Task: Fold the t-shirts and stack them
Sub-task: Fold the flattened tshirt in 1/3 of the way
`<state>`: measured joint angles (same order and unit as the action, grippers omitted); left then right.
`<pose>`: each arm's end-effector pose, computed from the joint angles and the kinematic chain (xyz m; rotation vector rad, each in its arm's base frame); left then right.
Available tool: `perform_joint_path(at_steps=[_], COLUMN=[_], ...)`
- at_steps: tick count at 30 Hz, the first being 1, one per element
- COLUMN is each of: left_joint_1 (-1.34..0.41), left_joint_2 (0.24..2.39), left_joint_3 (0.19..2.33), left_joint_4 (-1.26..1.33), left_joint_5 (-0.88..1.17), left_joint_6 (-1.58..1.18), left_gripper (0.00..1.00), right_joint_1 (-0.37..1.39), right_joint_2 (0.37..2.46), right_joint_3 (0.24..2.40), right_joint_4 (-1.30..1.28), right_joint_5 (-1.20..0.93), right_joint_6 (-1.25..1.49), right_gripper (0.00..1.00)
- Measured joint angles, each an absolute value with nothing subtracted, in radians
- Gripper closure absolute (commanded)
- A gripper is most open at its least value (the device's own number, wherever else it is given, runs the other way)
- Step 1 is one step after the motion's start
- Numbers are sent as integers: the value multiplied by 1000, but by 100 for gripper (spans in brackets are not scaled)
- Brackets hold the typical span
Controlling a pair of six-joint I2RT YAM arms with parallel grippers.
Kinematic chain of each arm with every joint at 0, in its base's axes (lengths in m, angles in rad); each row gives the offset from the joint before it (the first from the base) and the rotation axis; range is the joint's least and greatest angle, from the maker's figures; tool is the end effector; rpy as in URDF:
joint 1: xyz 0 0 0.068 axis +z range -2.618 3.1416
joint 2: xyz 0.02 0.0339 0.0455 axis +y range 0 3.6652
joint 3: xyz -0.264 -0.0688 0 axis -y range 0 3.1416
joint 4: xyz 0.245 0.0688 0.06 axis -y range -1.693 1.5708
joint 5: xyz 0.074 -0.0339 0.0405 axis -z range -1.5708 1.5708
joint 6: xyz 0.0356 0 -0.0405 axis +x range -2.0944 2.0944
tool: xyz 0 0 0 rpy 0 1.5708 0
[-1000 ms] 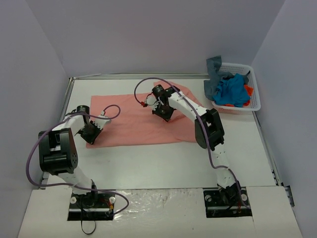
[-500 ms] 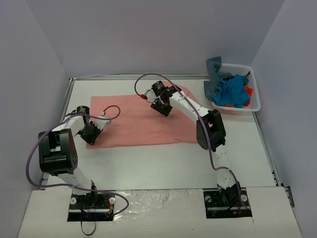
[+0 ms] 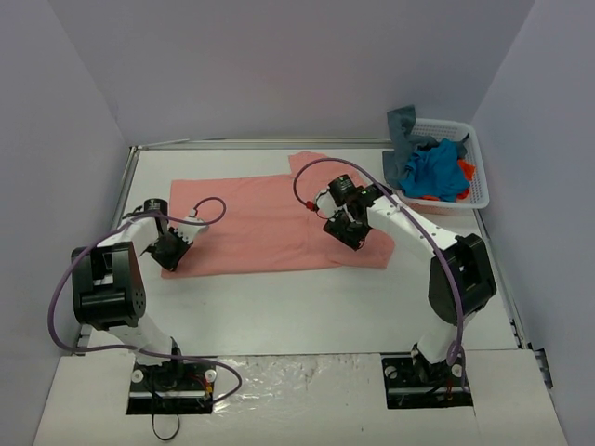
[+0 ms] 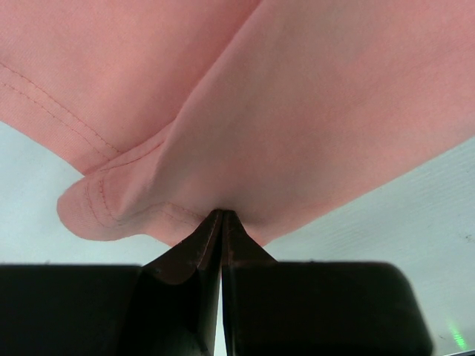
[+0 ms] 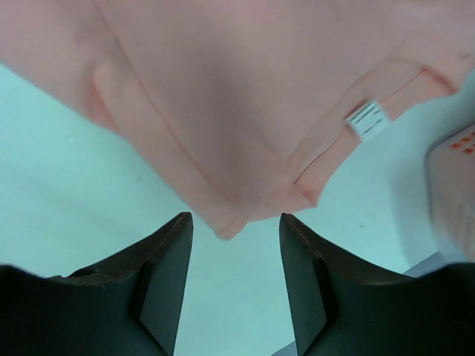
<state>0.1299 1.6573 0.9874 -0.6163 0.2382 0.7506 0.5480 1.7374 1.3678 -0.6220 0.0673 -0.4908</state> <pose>0.3011 0.0309 0.1672 0.8948 2.6338 -0.1313 0.3204 0.1927 0.2496 -1.2484 2.2352 -0.0643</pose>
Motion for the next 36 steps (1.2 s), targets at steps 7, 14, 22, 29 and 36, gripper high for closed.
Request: perform_joint_path(at_steps=[7, 14, 22, 29, 36], left_joint_1=[130, 130, 130, 130, 130], left_joint_2=[1657, 1658, 1658, 1658, 1656], left_joint_3=[989, 989, 990, 990, 987], left_joint_4=[-617, -618, -619, -619, -617], left_joint_5=[243, 243, 244, 244, 243], left_joint_6=[747, 747, 747, 748, 748], left_gripper=[98, 98, 98, 98, 98], right_joint_1=[496, 425, 397, 359, 321], right_joint_2=[1685, 1643, 1690, 1785, 1798], right_joint_3=[1180, 1106, 1090, 1087, 1087], right_joint_4=[-643, -632, -591, -535, -517], right_joint_5=[56, 36, 19, 5, -16], right_joint_6=[-475, -476, -497, -511, -532], right_gripper=[52, 52, 52, 59, 100])
